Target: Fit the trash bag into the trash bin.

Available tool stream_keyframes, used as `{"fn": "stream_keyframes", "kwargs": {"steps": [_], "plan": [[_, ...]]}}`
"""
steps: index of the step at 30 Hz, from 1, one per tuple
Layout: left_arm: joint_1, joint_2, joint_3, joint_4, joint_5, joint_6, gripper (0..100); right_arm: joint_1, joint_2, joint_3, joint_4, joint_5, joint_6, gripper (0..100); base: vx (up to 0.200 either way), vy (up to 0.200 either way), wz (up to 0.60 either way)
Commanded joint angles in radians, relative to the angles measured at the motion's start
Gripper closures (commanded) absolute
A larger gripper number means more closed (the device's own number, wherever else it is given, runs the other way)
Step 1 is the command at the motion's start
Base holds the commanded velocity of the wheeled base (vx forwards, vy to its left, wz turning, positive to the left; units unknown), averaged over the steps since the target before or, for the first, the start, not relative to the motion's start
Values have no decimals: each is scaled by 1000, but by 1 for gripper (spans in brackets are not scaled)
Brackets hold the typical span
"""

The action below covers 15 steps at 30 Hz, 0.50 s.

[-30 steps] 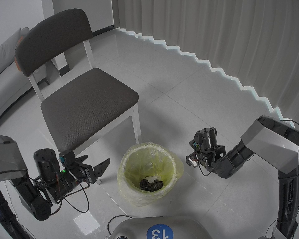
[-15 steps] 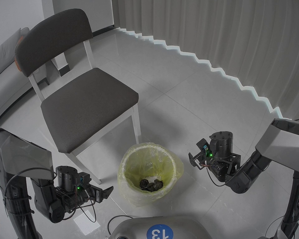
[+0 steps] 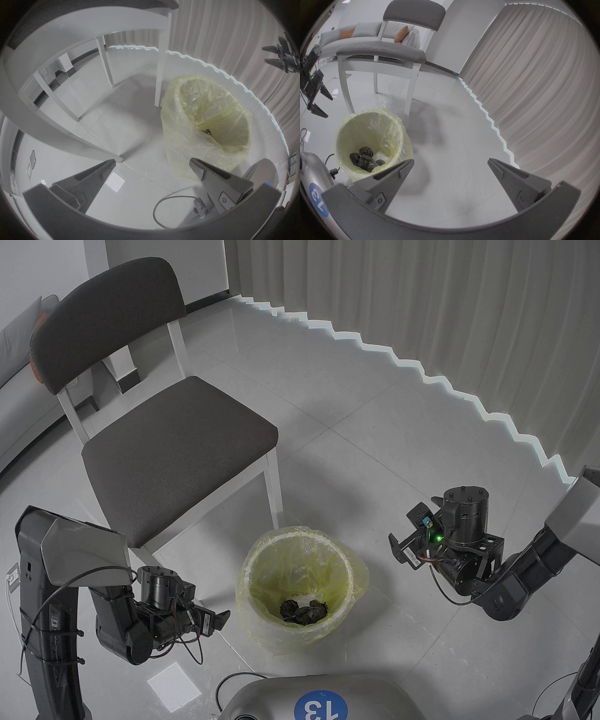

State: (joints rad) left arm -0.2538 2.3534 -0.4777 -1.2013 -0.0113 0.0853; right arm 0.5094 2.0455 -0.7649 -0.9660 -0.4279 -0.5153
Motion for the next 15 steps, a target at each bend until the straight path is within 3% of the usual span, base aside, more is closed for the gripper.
{"fn": "stream_keyframes", "kwargs": {"steps": [1,15], "plan": [[5,17,-114,75,-4,1,0,1,-65,-8,52,0,-5,0,0,0,0],[-28,90,-286,183,-7,-1,0,6,-104,-1,96,0,-14,0,0,0,0]]}}
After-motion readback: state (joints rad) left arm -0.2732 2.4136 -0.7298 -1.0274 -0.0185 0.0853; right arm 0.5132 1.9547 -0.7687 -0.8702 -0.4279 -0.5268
